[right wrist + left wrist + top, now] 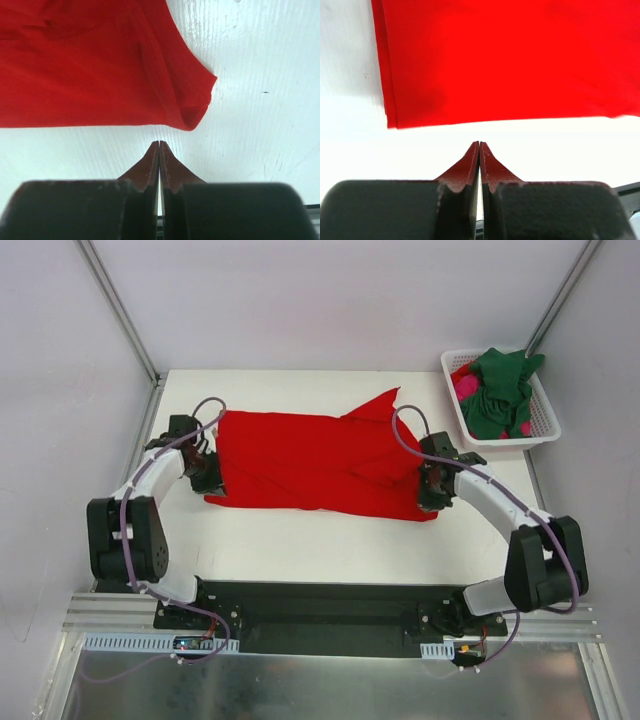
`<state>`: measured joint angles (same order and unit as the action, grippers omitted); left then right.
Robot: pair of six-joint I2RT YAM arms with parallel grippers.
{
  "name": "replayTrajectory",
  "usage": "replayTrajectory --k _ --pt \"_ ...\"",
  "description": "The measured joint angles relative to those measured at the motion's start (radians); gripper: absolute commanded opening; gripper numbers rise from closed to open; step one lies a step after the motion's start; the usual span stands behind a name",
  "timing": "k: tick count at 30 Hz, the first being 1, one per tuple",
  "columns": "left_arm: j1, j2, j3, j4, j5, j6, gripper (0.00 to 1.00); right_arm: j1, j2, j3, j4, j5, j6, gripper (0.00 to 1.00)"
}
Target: Fold and stack the t-shirts
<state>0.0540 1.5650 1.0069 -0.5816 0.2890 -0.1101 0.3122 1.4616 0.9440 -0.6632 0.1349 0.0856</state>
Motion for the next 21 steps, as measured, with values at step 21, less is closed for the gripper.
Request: replayTrajectory --k 21 --pt "-0.098 -0.275 -0.034 0.165 0.246 -0.083 0.05 0.007 0.027 0.103 0.167 -0.200 0.006 0.38"
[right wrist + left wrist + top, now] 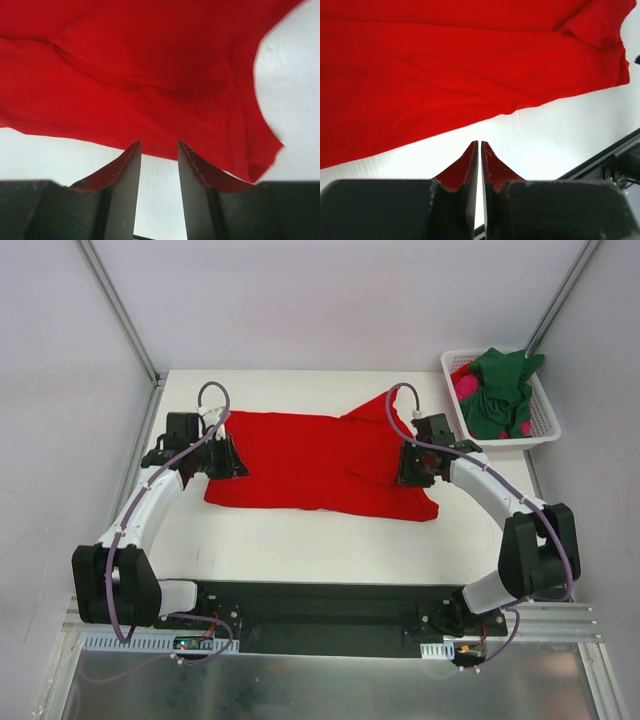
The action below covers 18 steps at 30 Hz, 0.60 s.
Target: Fold and stack the t-shirts
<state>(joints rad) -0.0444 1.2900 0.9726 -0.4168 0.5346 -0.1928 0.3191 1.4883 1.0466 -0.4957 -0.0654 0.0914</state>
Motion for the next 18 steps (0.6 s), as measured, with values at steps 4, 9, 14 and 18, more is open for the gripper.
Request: replayTrajectory --k 4,9,14,18 --pt "0.000 -0.039 -0.014 0.033 0.010 -0.009 0.05 0.006 0.064 0.036 0.062 -0.068 0.014 0.38" --pt "0.000 -0.047 -0.019 0.055 0.012 -0.009 0.05 0.016 0.112 0.042 0.098 -0.100 0.031 0.15" --pt "0.000 -0.047 -0.022 0.057 0.012 -0.009 0.03 0.028 0.119 0.047 0.091 -0.072 0.037 0.01" --pt "0.000 -0.047 -0.022 0.061 0.012 -0.009 0.03 0.037 0.119 0.060 0.072 -0.009 0.029 0.01"
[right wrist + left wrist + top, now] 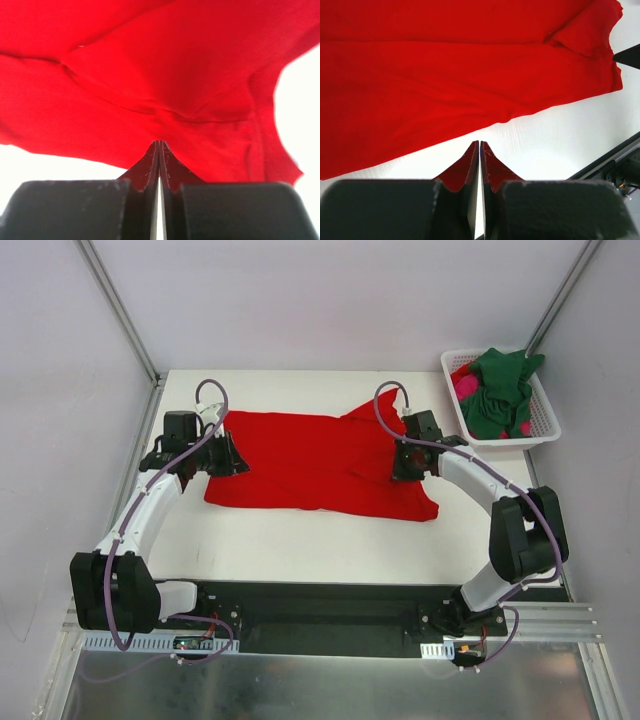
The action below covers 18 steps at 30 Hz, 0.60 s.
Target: Fold and stack the t-shirts
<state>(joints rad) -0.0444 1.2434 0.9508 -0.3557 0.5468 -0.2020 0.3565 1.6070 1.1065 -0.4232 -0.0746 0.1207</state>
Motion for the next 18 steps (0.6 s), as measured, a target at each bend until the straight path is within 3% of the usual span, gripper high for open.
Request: replayTrajectory --k 9,18 --pt "0.000 0.005 0.000 0.003 0.000 0.000 0.02 0.006 0.010 0.011 -0.074 0.163 -0.011 0.01" --pt "0.000 0.014 0.000 0.009 0.000 0.000 0.02 0.011 0.113 0.051 -0.093 0.229 -0.018 0.01"
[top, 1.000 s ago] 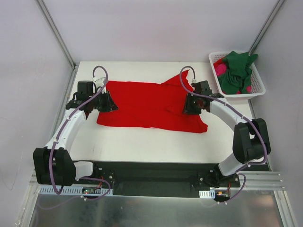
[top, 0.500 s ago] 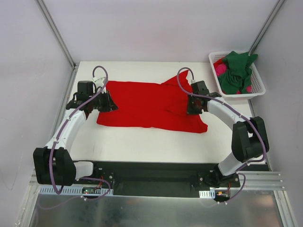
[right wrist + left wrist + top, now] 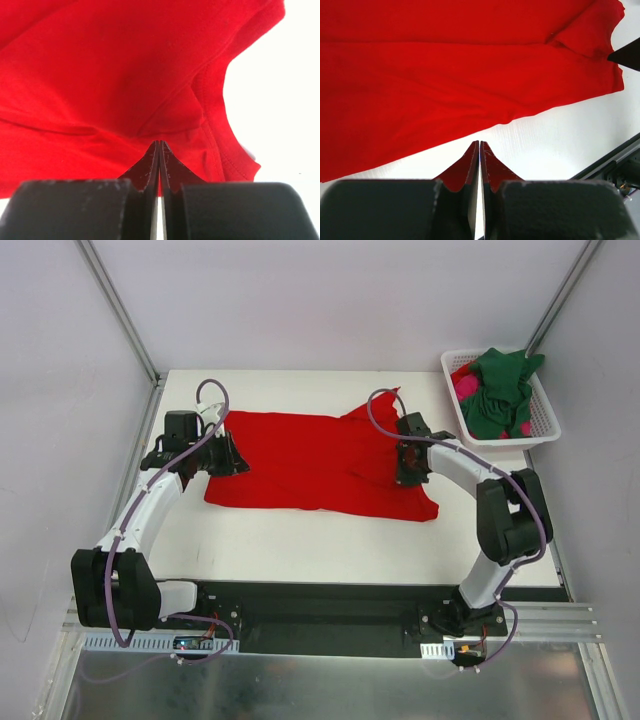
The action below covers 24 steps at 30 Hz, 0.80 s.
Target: Fold and stack the t-shirts
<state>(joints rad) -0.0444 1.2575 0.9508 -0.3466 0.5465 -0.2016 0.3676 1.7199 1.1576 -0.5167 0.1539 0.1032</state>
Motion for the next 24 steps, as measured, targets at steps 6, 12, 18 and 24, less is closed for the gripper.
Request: replayTrajectory --k 6,12,18,24 --pt "0.000 0.000 0.000 0.002 0.000 0.001 0.02 0.010 0.040 0.015 -0.009 0.015 0.000 0.02" --pt "0.000 0.000 0.000 0.002 -0.001 0.003 0.02 0.013 0.058 0.036 -0.011 0.019 0.000 0.02" --pt "0.000 0.000 0.000 0.002 -0.002 0.006 0.02 0.015 0.087 0.071 -0.011 0.023 0.000 0.01" --pt "0.000 0.000 -0.003 0.003 -0.006 0.009 0.02 0.016 0.114 0.091 -0.012 0.026 0.001 0.01"
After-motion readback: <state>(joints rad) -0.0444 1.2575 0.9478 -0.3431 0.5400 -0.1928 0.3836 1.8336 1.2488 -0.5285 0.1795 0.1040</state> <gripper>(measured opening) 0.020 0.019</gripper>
